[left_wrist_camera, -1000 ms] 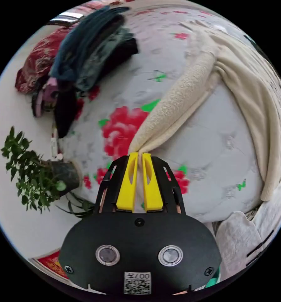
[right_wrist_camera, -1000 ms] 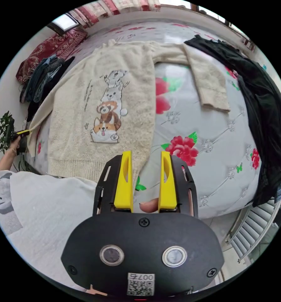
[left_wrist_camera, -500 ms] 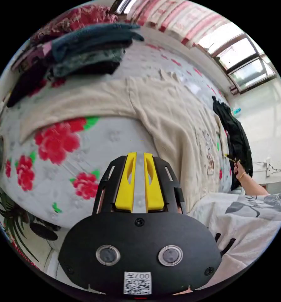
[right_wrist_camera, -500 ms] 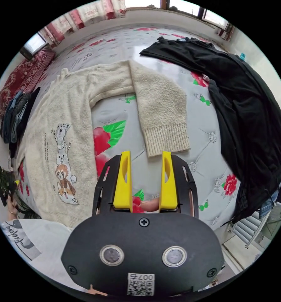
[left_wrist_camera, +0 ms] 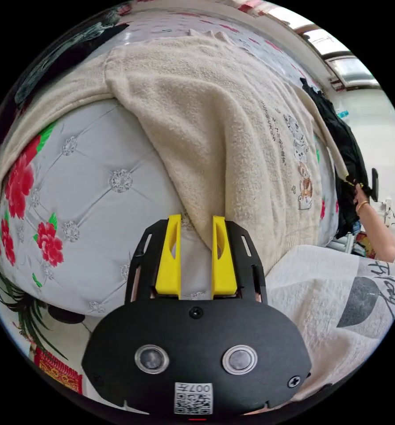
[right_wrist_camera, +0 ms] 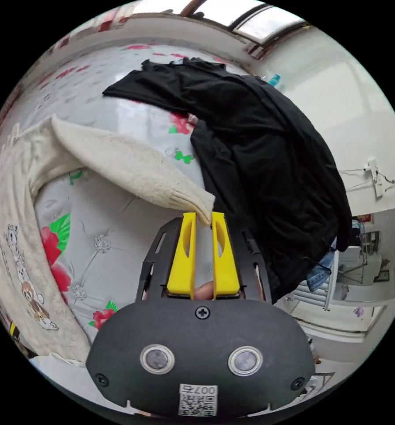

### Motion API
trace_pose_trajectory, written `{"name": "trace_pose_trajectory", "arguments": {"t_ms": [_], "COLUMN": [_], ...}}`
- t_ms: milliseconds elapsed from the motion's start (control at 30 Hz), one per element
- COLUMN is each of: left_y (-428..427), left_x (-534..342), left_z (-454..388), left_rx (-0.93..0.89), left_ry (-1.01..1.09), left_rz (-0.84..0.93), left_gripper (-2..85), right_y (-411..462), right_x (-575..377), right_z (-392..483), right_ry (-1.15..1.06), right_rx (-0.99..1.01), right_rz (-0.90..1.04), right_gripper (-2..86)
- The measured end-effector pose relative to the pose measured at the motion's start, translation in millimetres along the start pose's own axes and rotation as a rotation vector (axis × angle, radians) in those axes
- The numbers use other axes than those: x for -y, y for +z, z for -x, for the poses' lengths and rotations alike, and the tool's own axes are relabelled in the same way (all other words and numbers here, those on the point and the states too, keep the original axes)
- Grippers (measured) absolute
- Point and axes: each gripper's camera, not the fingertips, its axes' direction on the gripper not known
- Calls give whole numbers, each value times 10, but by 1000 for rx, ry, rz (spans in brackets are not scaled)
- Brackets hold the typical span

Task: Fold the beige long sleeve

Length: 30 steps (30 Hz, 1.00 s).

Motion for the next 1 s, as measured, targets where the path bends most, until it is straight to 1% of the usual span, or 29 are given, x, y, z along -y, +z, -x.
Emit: {"name": "trace_pose_trajectory", "arguments": {"t_ms": [33,67,100,133,200,267,300,433,533,567,600,667,833,933,1000], "left_y": [-11,-36,-68,-79,-191,-323,-431,-778,-988,-1043,-1092,-1147,-1171,-1038,-857], "left_x": [9,27,46,53,51,-13,-79,-329,-499,-541,-571,-588,-629,-722,-856], "left_z": [-22,-48,-53,-34,76,190,273,568,883,1005,1105,1184,1170,1198,1258], "left_rx": [23,55,2,0,-38,-63,-69,-27,1,-31,-60,-76,1,28,33], "left_ry": [17,52,101,93,83,69,63,46,14,1,-15,-20,44,68,57], "left_rz": [6,16,4,10,7,-15,-30,-61,-68,-76,-91,-102,-76,-18,43], "left_gripper": [89,78,56,40,5,-3,-5,-7,-8,-8,-8,-8,-8,-8,-7], "right_y": [-58,-136,-161,-162,-164,-216,-275,-366,-324,-287,-314,-336,-424,-360,-253], "right_x": [-53,-188,-349,-443,-945,-1377,-1653,-2301,-2627,-2721,-2790,-2842,-2987,-3250,-3496], "right_z": [-50,-87,-52,-10,264,474,580,785,1034,1144,1190,1239,941,705,607], "right_ry": [10,-3,-52,-86,-219,-293,-329,-398,-513,-552,-555,-606,-594,-554,-520], "right_rx": [25,97,228,308,625,775,814,795,746,714,626,566,596,595,577], "right_rz": [-25,-51,-35,-15,80,127,136,168,240,271,227,227,208,217,256], "right_gripper": [57,57,57,57,57,59,61,71,72,69,61,45,13,7,7]}}
